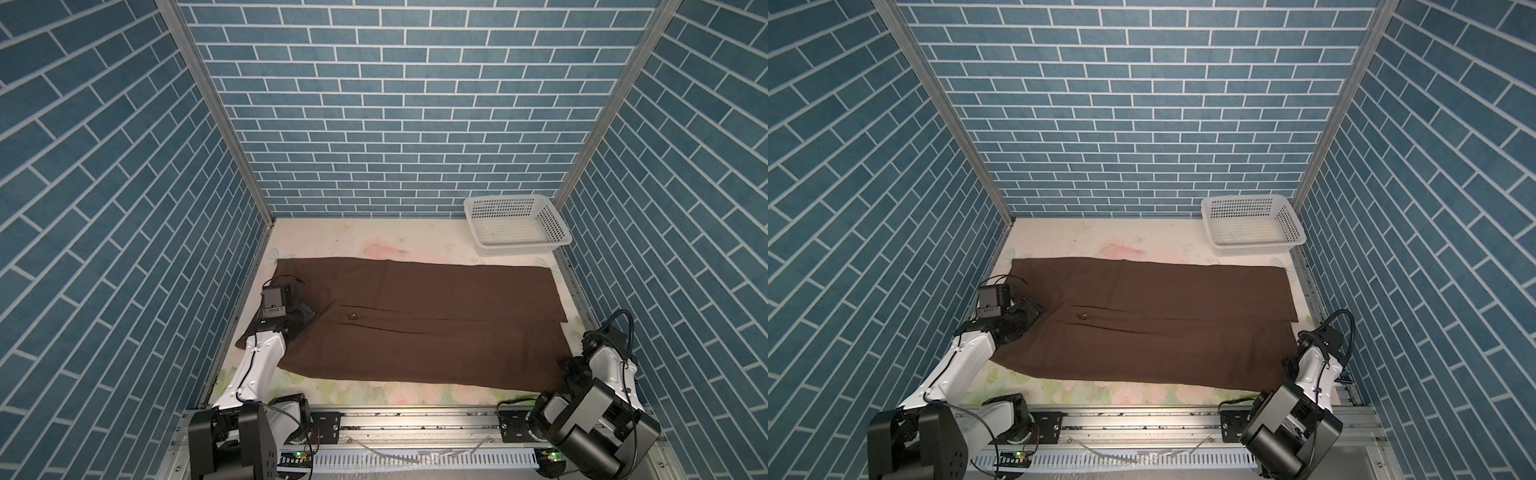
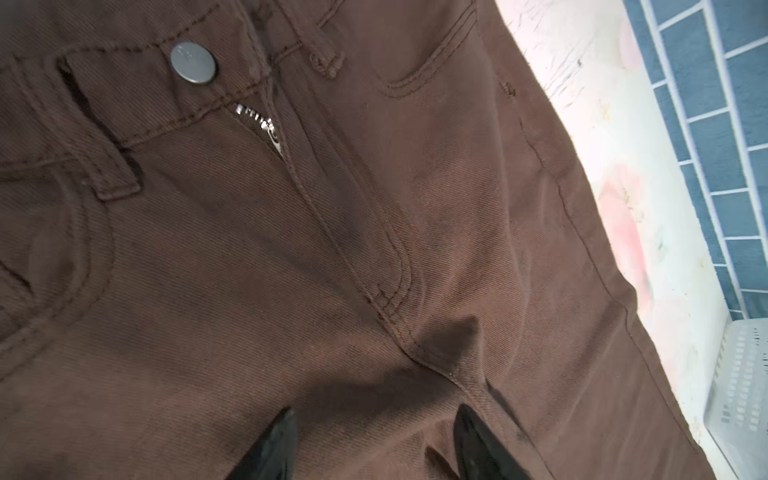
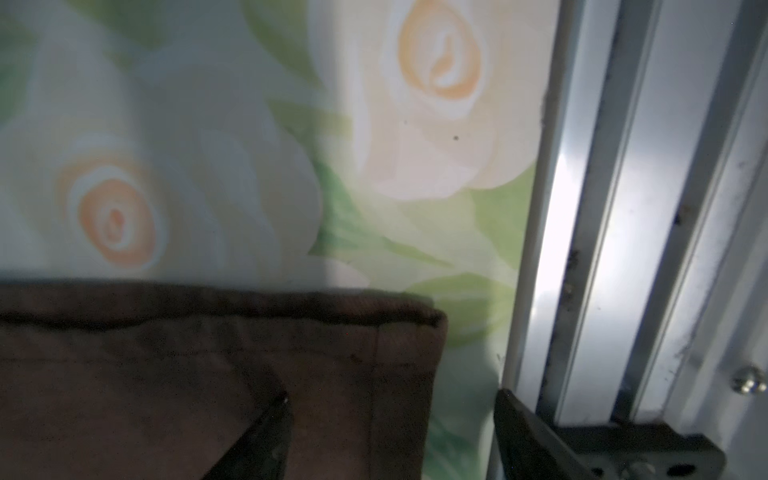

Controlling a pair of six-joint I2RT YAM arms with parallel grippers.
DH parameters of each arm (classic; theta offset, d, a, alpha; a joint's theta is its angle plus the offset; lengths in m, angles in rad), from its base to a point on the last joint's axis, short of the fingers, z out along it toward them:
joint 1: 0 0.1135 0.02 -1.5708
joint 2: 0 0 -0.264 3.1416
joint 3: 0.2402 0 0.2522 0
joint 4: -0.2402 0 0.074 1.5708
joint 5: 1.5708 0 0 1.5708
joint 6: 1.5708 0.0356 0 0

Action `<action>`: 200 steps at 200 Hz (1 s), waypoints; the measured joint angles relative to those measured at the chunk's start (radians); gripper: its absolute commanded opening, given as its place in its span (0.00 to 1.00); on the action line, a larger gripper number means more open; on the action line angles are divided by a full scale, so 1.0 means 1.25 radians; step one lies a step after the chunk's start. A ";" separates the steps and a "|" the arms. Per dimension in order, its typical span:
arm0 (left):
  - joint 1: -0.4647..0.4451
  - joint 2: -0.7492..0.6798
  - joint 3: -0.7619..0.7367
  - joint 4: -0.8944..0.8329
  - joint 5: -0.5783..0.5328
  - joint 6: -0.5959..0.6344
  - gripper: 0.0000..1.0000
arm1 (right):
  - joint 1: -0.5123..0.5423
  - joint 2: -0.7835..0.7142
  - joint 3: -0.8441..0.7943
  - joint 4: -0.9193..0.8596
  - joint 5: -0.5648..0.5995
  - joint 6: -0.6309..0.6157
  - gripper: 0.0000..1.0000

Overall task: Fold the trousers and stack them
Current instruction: 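Release the trousers and draw both grippers back toward the robot, then grasp the waistband end with the left gripper while the right gripper grasps the leg ends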

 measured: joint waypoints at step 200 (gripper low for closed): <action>0.290 -0.172 -0.048 -0.242 -0.035 0.034 0.83 | -0.120 -0.052 0.030 0.015 -0.055 -0.045 0.00</action>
